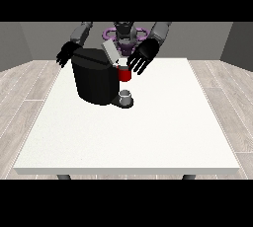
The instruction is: Insert the coffee pod into the coffee machine and close the lid
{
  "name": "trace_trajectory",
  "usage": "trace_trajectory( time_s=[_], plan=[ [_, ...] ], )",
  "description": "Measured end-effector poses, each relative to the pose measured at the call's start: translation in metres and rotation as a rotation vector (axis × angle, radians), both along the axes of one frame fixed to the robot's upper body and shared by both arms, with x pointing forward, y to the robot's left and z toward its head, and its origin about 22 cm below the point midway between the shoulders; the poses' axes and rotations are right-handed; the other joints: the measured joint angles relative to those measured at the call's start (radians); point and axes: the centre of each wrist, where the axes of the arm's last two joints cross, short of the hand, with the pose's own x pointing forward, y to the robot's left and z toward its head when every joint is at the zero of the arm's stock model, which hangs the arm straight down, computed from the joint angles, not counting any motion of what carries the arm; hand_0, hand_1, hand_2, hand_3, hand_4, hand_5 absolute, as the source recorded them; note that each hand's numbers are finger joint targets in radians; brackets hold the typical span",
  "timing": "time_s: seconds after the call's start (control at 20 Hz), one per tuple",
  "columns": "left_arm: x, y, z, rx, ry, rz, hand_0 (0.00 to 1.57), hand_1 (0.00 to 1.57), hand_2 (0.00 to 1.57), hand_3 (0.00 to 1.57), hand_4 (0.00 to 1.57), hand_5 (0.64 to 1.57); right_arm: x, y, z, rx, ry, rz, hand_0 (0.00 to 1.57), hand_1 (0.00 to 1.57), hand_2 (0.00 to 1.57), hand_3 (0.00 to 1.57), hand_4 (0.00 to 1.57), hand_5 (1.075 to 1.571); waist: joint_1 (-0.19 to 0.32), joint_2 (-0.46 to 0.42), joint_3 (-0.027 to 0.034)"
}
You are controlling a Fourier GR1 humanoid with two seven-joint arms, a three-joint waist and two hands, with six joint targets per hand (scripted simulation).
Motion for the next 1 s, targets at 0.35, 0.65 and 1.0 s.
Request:
trace_trajectory(
  time_s=[0.35, 0.65, 1.0],
  plan=[
    [0.000, 0.002, -0.001, 0.044, 0.018, 0.004, 0.00, 0.00, 0.00, 0.00, 0.00, 1.571, -0.002, 0.004, -0.003, -0.004, 0.006, -0.008, 0.00, 0.00, 0.00, 0.00, 0.38, 1.571, -0.001, -0.010, 0.0001],
    [-0.001, 0.001, -0.011, 0.051, 0.052, -0.008, 0.00, 0.00, 0.00, 0.00, 0.00, 1.571, -0.005, -0.002, -0.011, 0.001, 0.025, -0.025, 0.00, 0.00, 0.00, 0.00, 0.38, 1.571, 0.021, -0.050, -0.0011],
    [-0.003, -0.002, -0.026, 0.018, 0.097, -0.020, 0.00, 0.00, 0.00, 0.00, 0.00, 1.571, -0.015, -0.011, -0.028, 0.020, 0.060, -0.037, 0.00, 0.00, 0.00, 0.00, 0.43, 1.571, 0.051, -0.115, -0.0014]
  ],
)
